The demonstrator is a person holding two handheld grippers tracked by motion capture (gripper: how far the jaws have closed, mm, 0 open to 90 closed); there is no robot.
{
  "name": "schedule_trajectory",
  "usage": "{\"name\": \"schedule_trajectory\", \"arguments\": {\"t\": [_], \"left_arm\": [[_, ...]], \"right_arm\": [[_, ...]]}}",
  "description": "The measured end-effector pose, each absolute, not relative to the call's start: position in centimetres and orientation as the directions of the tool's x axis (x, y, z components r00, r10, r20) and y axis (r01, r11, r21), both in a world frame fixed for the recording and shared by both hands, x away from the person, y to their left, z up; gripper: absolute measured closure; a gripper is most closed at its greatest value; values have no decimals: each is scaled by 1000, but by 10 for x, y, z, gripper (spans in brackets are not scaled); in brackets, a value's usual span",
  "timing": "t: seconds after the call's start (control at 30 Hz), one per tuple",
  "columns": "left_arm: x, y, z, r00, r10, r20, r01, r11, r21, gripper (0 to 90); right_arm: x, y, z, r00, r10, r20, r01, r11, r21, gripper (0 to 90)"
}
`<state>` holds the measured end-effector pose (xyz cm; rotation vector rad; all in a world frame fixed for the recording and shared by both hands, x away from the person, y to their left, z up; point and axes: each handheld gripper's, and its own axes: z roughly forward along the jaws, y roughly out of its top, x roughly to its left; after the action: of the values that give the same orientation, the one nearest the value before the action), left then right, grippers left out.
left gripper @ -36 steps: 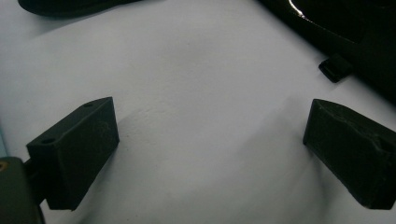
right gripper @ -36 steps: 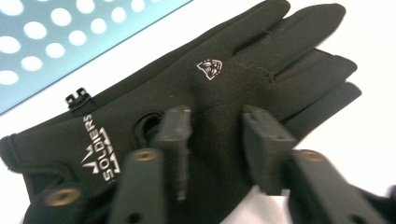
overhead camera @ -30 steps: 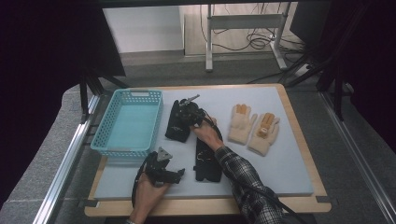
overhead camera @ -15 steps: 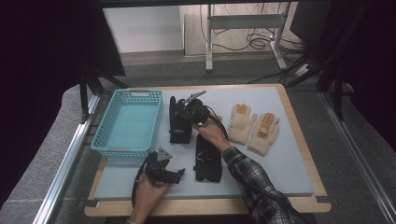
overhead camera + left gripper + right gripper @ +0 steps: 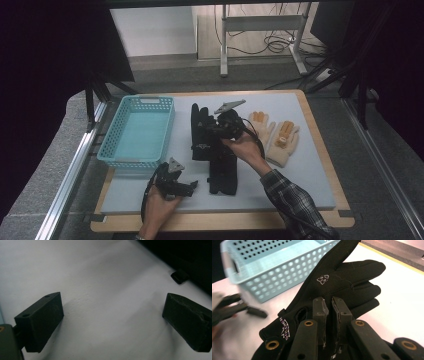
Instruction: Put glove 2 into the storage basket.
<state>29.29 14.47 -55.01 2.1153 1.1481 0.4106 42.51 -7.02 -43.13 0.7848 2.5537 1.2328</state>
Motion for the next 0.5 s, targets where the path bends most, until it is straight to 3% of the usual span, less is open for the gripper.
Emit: {"name": "schedule_trajectory", "arguments": {"t": [0.33, 0.5], "left_arm": [[293, 144, -550, 556, 830, -49, 611, -368, 701, 38], [293, 145, -550, 559, 828, -44, 611, -375, 698, 39]], "right_arm": [[367, -107, -424, -838, 544, 46, 370, 504, 780, 806], [351, -120, -446, -818, 576, 17, 383, 522, 762, 802]]}}
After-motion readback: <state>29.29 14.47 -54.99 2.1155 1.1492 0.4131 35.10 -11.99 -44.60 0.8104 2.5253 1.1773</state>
